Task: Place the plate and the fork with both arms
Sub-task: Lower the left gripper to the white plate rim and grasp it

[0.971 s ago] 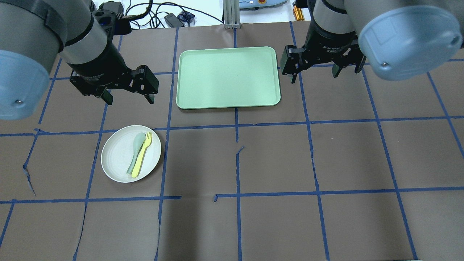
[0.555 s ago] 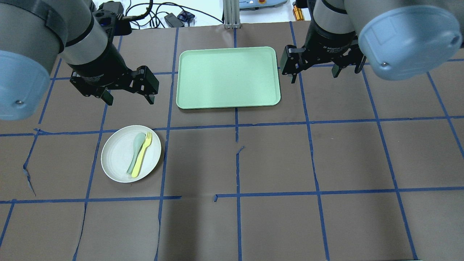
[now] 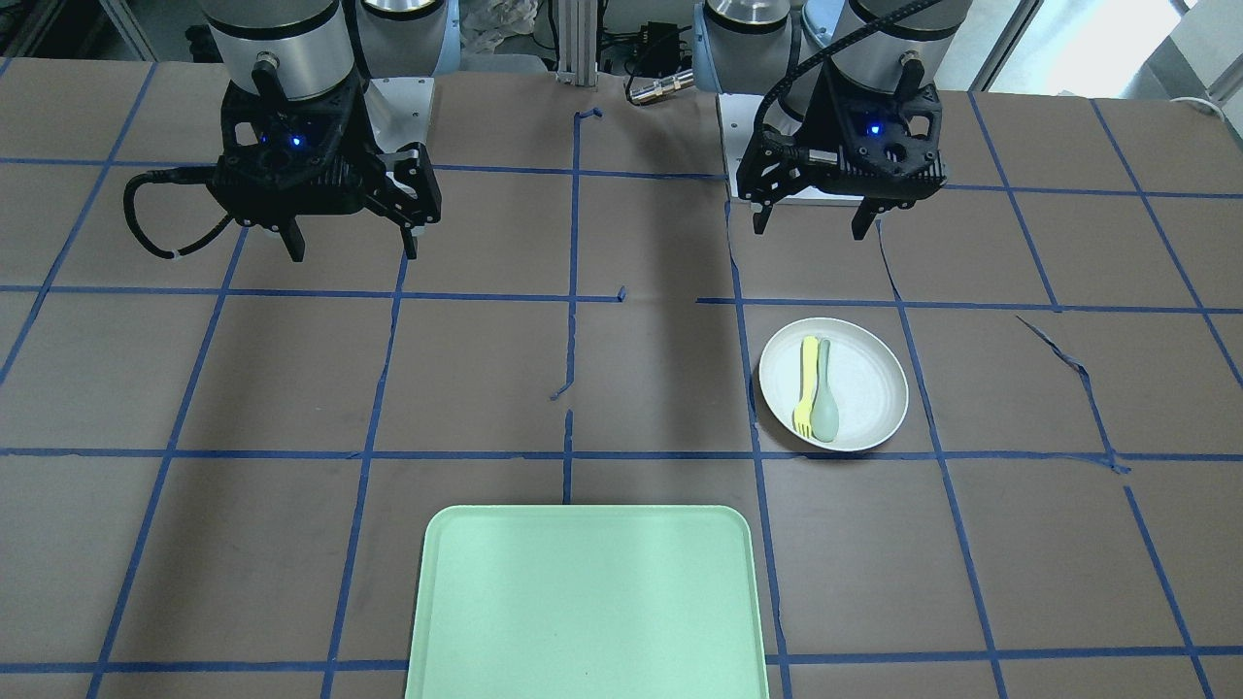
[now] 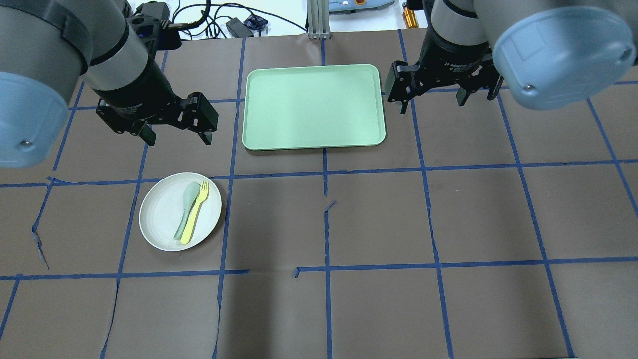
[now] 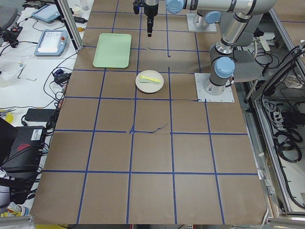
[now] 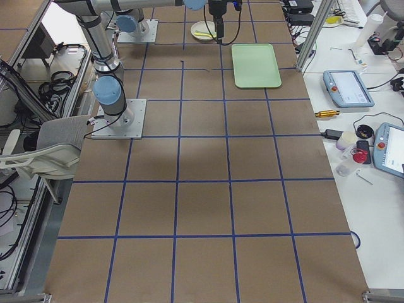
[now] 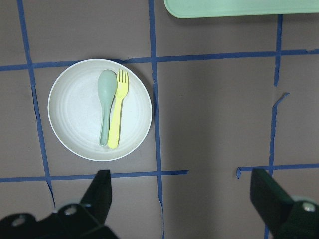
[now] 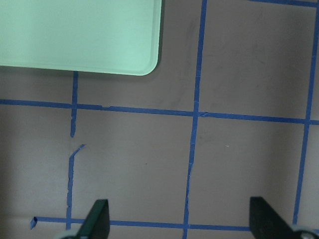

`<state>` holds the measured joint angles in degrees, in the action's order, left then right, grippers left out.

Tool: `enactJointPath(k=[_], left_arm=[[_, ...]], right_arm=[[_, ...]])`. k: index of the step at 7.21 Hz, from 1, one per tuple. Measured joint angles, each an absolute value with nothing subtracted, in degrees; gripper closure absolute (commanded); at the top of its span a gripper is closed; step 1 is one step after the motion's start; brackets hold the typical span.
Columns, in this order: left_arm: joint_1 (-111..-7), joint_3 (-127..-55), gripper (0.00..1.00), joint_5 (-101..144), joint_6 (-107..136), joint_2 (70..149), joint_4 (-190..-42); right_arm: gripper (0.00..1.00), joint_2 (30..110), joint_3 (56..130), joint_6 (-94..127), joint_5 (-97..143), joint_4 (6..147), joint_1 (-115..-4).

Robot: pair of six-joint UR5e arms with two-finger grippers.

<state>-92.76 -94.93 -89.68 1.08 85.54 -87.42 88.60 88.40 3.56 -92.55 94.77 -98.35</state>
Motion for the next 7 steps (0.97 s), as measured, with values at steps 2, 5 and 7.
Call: enactJointPath(k=[2, 5, 7], left_arm=[[-90.77, -95.93, 0.00, -89.54, 0.71, 86.14, -86.79], [-77.73, -112.20, 0.08, -88.94, -11.21, 86.95, -69.31], [-69.56, -122.58, 0.26, -88.68, -19.44, 88.49, -60.00]], right_arm=[[0.00, 88.59, 88.30, 3.46, -92.57, 94.85, -98.35], [0.00, 88.59, 88.69, 3.52, -92.62, 94.86, -98.35], [0.00, 88.26, 88.76, 3.57, -92.62, 94.80, -98.35]])
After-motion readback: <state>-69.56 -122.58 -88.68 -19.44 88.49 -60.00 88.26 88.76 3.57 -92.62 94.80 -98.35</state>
